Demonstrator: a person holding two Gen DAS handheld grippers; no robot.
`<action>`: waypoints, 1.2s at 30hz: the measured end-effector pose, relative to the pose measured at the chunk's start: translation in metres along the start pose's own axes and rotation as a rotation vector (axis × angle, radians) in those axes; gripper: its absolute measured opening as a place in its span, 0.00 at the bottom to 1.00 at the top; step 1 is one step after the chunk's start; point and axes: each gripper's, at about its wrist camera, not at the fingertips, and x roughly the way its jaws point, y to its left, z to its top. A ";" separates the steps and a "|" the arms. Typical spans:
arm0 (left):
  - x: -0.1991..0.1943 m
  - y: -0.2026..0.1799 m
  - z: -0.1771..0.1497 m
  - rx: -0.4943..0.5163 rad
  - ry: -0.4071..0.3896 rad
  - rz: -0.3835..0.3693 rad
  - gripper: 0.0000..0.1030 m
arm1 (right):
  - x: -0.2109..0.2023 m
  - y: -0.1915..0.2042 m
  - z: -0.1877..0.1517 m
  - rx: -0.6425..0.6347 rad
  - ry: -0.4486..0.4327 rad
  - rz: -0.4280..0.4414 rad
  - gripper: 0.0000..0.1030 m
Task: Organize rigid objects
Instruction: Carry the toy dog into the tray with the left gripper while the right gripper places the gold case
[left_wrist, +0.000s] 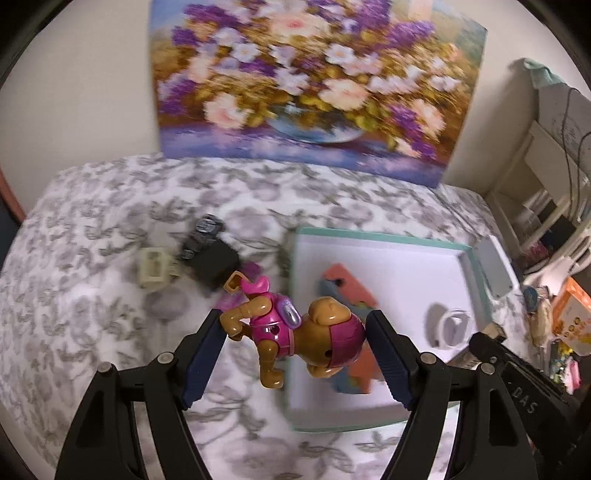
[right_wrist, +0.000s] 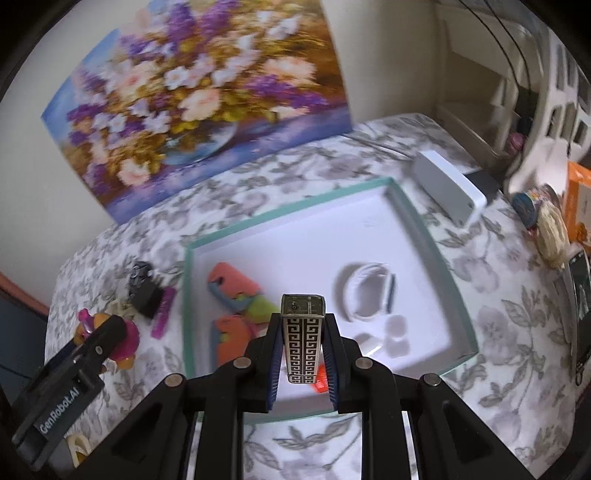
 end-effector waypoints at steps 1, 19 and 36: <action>0.003 -0.005 0.000 0.004 0.008 -0.016 0.76 | 0.002 -0.005 0.001 0.012 0.003 -0.003 0.22; 0.041 -0.045 -0.004 0.045 0.095 -0.066 0.76 | 0.021 -0.032 0.004 0.049 0.052 -0.038 0.22; 0.049 -0.044 -0.004 0.031 0.127 -0.054 0.78 | 0.034 -0.033 0.000 0.060 0.096 -0.054 0.22</action>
